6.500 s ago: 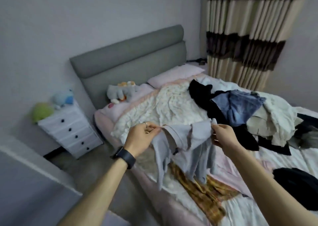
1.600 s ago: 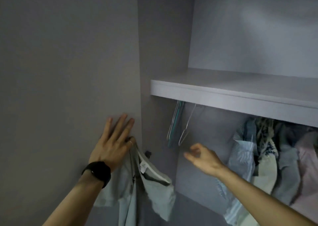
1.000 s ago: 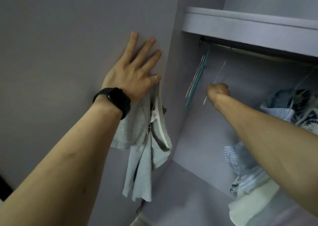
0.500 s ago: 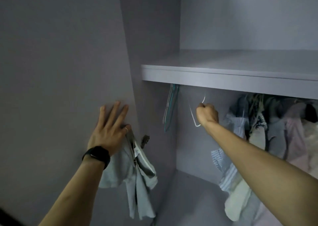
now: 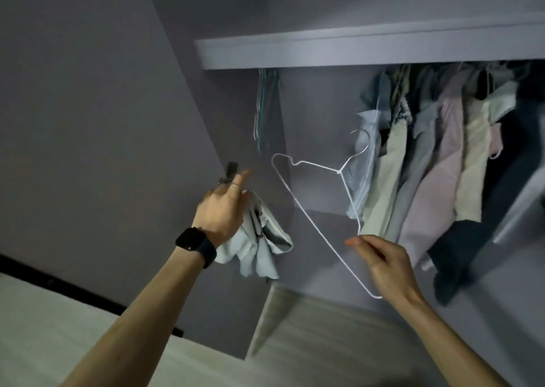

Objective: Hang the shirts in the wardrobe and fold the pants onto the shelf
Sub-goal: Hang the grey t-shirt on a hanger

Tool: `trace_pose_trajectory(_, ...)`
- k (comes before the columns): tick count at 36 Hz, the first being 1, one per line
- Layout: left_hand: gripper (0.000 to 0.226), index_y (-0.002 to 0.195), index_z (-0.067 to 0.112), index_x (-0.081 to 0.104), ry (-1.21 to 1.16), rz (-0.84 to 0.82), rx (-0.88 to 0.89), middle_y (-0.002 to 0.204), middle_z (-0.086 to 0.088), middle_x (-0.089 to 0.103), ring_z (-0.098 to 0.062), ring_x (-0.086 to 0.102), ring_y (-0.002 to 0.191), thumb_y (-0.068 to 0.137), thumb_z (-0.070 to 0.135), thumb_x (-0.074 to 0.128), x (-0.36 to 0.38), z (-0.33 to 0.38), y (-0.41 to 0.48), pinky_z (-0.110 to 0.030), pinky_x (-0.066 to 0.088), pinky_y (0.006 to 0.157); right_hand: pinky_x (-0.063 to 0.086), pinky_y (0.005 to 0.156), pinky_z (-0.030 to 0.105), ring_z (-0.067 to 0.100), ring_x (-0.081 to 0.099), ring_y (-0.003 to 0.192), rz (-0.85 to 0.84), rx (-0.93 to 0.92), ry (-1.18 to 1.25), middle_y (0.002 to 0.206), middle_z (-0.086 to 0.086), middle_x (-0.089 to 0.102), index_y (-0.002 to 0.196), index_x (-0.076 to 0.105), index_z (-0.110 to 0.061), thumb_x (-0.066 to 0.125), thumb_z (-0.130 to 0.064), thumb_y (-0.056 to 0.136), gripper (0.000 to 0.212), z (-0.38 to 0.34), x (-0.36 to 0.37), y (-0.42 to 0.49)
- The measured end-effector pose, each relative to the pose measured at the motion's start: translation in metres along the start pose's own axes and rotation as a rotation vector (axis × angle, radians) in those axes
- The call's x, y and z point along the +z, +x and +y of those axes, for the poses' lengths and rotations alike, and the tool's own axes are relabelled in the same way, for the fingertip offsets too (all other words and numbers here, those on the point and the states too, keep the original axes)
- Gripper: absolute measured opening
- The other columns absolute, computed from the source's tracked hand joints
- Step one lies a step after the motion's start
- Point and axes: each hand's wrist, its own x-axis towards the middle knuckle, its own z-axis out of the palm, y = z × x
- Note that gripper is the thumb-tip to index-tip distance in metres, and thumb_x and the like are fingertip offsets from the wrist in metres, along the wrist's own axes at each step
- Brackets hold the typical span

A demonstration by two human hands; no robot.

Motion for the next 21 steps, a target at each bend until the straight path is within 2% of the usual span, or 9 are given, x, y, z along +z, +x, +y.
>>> trace_pose_trajectory(2, 0.057, 0.151, 0.052, 0.010, -0.024, -0.090, 0.057, 0.095, -0.013, 0.058, -0.037, 0.056, 0.078, 0.106, 0.029, 0.037, 0.019, 0.009, -0.007, -0.040, 0.044, 0.064, 0.043, 0.068, 0.021, 0.026, 0.063, 0.077, -0.013, -0.034, 0.031, 0.079, 0.009, 0.072, 0.085, 0.078, -0.033, 0.066, -0.014, 0.096, 0.025, 0.001, -0.004, -0.011)
trace_pose_trajectory(4, 0.058, 0.149, 0.059, 0.007, -0.045, -0.182, 0.072, 0.092, -0.010, 0.056, -0.036, 0.055, 0.077, 0.106, 0.031, 0.036, 0.036, 0.017, -0.013, -0.042, 0.048, 0.067, 0.037, 0.058, 0.013, 0.009, 0.053, 0.054, -0.041, -0.066, 0.072, 0.060, -0.009, 0.064, 0.087, 0.079, -0.030, 0.064, -0.013, 0.097, 0.025, 0.003, -0.006, -0.021)
trace_pose_trajectory(7, 0.042, 0.145, 0.040, 0.042, -0.062, -0.263, 0.088, 0.106, -0.011, 0.061, -0.038, 0.061, 0.096, 0.106, 0.026, 0.040, 0.058, 0.024, -0.017, -0.045, 0.052, 0.079, 0.033, 0.052, 0.015, 0.001, 0.043, 0.051, -0.072, -0.089, 0.076, 0.056, -0.007, 0.057, 0.089, 0.081, -0.034, 0.064, -0.021, 0.098, 0.024, 0.010, -0.005, -0.030)
trace_pose_trajectory(9, 0.033, 0.132, 0.026, 0.058, -0.098, -0.261, 0.102, 0.111, -0.011, 0.064, -0.036, 0.061, 0.104, 0.104, 0.018, 0.044, 0.065, 0.026, -0.021, -0.044, 0.052, 0.082, 0.041, 0.056, 0.025, 0.012, 0.053, 0.056, -0.076, -0.093, 0.051, 0.064, -0.003, 0.065, 0.089, 0.080, -0.036, 0.065, -0.024, 0.097, 0.022, 0.015, -0.004, -0.035)
trace_pose_trajectory(11, 0.029, 0.126, 0.019, 0.063, -0.120, -0.238, 0.129, 0.111, -0.011, 0.065, -0.034, 0.059, 0.106, 0.103, 0.013, 0.046, 0.068, 0.029, -0.025, -0.044, 0.052, 0.081, 0.047, 0.065, 0.030, 0.017, 0.062, 0.067, -0.062, -0.095, 0.015, 0.073, -0.002, 0.071, 0.088, 0.080, -0.033, 0.067, -0.024, 0.096, 0.018, 0.022, -0.001, -0.040)
trace_pose_trajectory(14, 0.028, 0.121, 0.013, 0.066, -0.096, -0.213, 0.253, 0.113, -0.009, 0.066, -0.032, 0.057, 0.107, 0.099, 0.004, 0.050, 0.070, 0.036, -0.030, -0.046, 0.054, 0.079, 0.047, 0.066, 0.021, 0.010, 0.060, 0.069, -0.077, -0.090, -0.030, 0.077, -0.003, 0.068, 0.100, 0.075, -0.032, 0.067, -0.042, 0.095, 0.013, 0.027, 0.002, -0.044)
trace_pose_trajectory(16, 0.031, 0.114, 0.008, 0.070, -0.066, -0.189, 0.370, 0.109, -0.010, 0.069, -0.035, 0.061, 0.101, 0.090, -0.009, 0.059, 0.070, 0.043, -0.034, -0.046, 0.057, 0.072, 0.050, 0.065, 0.022, 0.014, 0.062, 0.068, -0.052, -0.020, 0.038, 0.078, 0.003, 0.068, 0.104, 0.070, -0.031, 0.067, -0.044, 0.094, 0.017, 0.023, 0.004, -0.040)
trace_pose_trajectory(18, 0.038, 0.105, 0.003, 0.073, -0.030, -0.165, 0.478, 0.097, -0.011, 0.070, -0.036, 0.065, 0.088, 0.074, -0.020, 0.069, 0.071, 0.047, -0.036, -0.044, 0.058, 0.062, 0.047, 0.053, 0.021, 0.013, 0.058, 0.059, 0.026, 0.096, 0.238, 0.071, 0.001, 0.067, 0.098, 0.069, -0.024, 0.067, -0.039, 0.095, 0.015, 0.013, 0.004, -0.029)
trace_pose_trajectory(21, 0.043, 0.105, 0.004, 0.074, 0.010, -0.157, 0.541, 0.092, -0.011, 0.070, -0.035, 0.066, 0.084, 0.069, -0.018, 0.074, 0.075, 0.053, -0.037, -0.042, 0.056, 0.061, 0.039, 0.045, 0.022, 0.011, 0.050, 0.052, 0.079, 0.413, 0.580, 0.068, -0.003, 0.062, 0.100, 0.073, -0.015, 0.067, -0.049, 0.090, 0.036, -0.004, -0.009, 0.001)
